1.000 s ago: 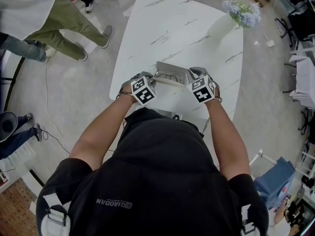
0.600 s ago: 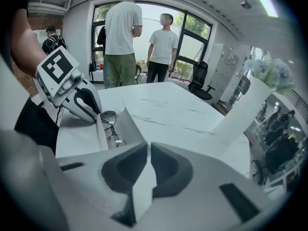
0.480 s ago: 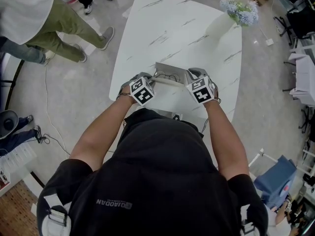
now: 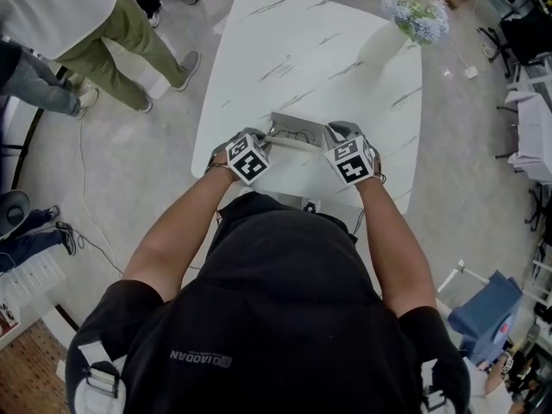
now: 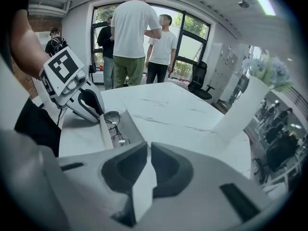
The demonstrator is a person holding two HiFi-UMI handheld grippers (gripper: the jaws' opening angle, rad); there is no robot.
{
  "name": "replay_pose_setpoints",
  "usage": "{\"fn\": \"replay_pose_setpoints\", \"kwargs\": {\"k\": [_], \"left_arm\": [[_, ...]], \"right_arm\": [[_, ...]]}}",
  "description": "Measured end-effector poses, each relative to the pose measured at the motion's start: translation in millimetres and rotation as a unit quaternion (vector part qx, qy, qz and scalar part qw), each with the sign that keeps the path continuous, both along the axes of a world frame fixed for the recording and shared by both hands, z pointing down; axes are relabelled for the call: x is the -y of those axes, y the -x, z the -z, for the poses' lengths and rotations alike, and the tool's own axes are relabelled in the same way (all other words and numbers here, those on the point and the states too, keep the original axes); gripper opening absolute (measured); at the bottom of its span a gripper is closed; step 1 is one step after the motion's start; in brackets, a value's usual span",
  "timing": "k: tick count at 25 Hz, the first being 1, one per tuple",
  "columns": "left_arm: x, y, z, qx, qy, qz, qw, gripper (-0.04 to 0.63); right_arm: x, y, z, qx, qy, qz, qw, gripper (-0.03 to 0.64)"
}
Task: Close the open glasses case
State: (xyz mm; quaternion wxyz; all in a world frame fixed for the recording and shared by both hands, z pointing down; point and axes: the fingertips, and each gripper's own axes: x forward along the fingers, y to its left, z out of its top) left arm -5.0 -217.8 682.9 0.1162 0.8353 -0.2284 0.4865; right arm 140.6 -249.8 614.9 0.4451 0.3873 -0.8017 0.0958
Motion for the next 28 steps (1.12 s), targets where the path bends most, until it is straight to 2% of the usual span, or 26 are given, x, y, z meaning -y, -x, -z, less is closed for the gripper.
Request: {"fn": "replay_pose_setpoints", "kwargs": {"k": [10,28], "left_arm": [[-3,2,2,-0.015,0.005,0.013,0.9998,0.078],[-4,2,2,-0.014,0.008,0.013,0.9998,0.079]], "right_arm": [[-13,3,0,0.004,-0.002,0.000,1.000,0.026],[-26,6,-3,0.015,0.001,0.002,1.000,0.031]]}}
